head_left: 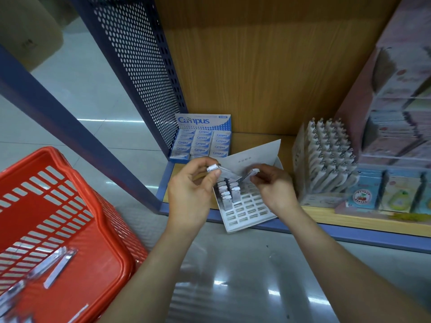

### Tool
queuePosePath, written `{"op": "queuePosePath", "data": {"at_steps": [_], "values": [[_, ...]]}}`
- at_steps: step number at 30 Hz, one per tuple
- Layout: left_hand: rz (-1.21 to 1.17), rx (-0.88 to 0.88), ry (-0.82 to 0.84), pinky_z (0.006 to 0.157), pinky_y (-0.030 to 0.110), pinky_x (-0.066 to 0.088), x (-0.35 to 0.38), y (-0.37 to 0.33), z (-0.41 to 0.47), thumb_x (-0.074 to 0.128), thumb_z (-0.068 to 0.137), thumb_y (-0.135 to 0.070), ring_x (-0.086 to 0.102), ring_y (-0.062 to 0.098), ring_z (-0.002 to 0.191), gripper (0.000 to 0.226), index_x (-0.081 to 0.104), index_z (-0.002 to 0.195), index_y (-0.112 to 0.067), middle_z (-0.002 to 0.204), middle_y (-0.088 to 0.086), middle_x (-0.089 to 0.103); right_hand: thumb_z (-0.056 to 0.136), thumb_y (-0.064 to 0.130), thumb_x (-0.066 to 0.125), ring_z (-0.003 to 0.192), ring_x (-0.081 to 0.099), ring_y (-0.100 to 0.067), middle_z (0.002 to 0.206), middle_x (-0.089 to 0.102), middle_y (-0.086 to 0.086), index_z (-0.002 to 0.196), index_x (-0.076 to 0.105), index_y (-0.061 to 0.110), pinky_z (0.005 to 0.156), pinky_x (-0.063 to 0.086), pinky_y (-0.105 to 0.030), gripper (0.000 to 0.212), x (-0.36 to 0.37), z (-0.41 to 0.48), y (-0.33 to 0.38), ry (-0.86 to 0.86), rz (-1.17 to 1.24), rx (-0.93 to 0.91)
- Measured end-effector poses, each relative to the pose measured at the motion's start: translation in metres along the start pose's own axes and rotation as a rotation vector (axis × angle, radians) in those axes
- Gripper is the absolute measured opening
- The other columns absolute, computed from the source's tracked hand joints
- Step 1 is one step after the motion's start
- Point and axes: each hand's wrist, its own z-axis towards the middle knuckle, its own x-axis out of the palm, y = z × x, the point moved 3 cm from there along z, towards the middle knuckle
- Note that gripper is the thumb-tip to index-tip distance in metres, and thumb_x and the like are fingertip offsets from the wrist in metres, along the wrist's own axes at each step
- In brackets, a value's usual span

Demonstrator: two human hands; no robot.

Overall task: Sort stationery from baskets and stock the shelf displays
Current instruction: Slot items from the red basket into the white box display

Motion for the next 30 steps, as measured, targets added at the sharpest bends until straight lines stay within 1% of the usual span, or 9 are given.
{"op": "queuePosePath", "data": {"at_steps": [4,7,11,15,17,21,23,27,30], "values": [[0.029,-0.015,0.056,0.079,0.013,0.048,0.005,0.010,0.000,0.069,0.085,0.000,0.065,0.000,0.084,0.029,0.066,0.082,-0.028,0.081,-0.019,0.069,0.094,0.012,0.060,0.084,0.065,-0.013,0.093,0.070,0.007,0.104,0.067,0.037,0.071,0.052,-0.024,0.027,0.001,0.001,-0.002,0.066,-0.227,-0.040],[0.069,-0.007,0.053,0.080,0.017,0.051,0.007,0.013,0.001,0.070,0.085,-0.002,0.065,-0.001,0.082,0.031,0.066,0.083,-0.033,0.082,-0.024,0.069,0.097,0.017,0.056,0.087,0.065,-0.018,0.096,0.069,0.003,0.112,0.066,0.029,0.075,0.055,-0.030,0.022,0.004,0.003,0.006,0.091,-0.306,-0.048],[0.076,-0.017,0.067,0.086,0.029,0.055,0.010,0.012,0.006,0.071,0.085,-0.007,0.068,0.005,0.085,0.027,0.070,0.090,-0.034,0.086,-0.017,0.073,0.093,0.026,0.057,0.086,0.069,-0.016,0.090,0.072,0.008,0.096,0.071,0.029,0.076,0.057,-0.035,0.015,0.008,0.000,0.009,0.099,-0.043,0.136],[0.034,-0.051,0.077,0.089,0.040,0.056,0.013,0.016,0.011,0.071,0.085,-0.007,0.070,0.014,0.089,0.026,0.072,0.093,-0.032,0.092,-0.007,0.075,0.092,0.032,0.062,0.083,0.073,-0.016,0.091,0.075,-0.002,0.088,0.070,0.021,0.085,0.058,-0.037,0.013,0.011,-0.005,0.013,0.088,0.329,0.318],[-0.041,-0.092,0.056,0.089,0.040,0.056,0.012,0.019,0.010,0.071,0.085,-0.004,0.071,0.016,0.090,0.023,0.073,0.094,-0.025,0.093,-0.001,0.075,0.092,0.033,0.065,0.081,0.073,-0.017,0.091,0.075,-0.006,0.087,0.071,0.020,0.083,0.059,-0.035,0.015,0.011,-0.005,0.013,0.080,0.331,0.281],[-0.196,-0.189,0.010,0.084,0.032,0.056,0.012,0.023,0.007,0.070,0.083,0.003,0.070,0.014,0.085,0.023,0.072,0.091,-0.019,0.090,0.005,0.074,0.085,0.039,0.071,0.075,0.072,-0.023,0.077,0.074,-0.003,0.080,0.069,0.014,0.080,0.059,-0.045,0.026,0.012,-0.004,0.016,-0.018,0.153,0.210],[-0.217,-0.199,0.008,0.083,0.032,0.056,0.011,0.024,0.007,0.069,0.083,0.003,0.069,0.014,0.085,0.022,0.072,0.092,-0.017,0.090,0.006,0.074,0.082,0.036,0.075,0.069,0.070,-0.023,0.074,0.072,-0.005,0.081,0.064,0.008,0.072,0.060,-0.039,0.030,0.014,-0.003,0.019,-0.045,0.208,0.243],[-0.166,-0.172,0.009,0.084,0.031,0.057,0.009,0.025,0.006,0.070,0.083,0.001,0.071,0.013,0.085,0.024,0.073,0.091,-0.021,0.089,-0.003,0.075,0.083,0.027,0.076,0.051,0.057,-0.014,0.063,0.066,-0.002,0.078,0.064,0.009,0.050,0.047,-0.024,0.022,0.019,-0.004,0.025,0.056,0.330,0.353],[-0.092,-0.127,0.027,0.083,0.031,0.057,0.009,0.023,0.005,0.072,0.083,-0.001,0.070,0.011,0.083,0.027,0.073,0.089,-0.027,0.085,-0.010,0.075,0.084,0.031,0.076,0.057,0.067,-0.010,0.073,0.073,-0.001,0.079,0.069,0.012,0.052,0.048,-0.019,0.021,0.019,-0.001,0.027,0.049,0.218,0.306]]}}
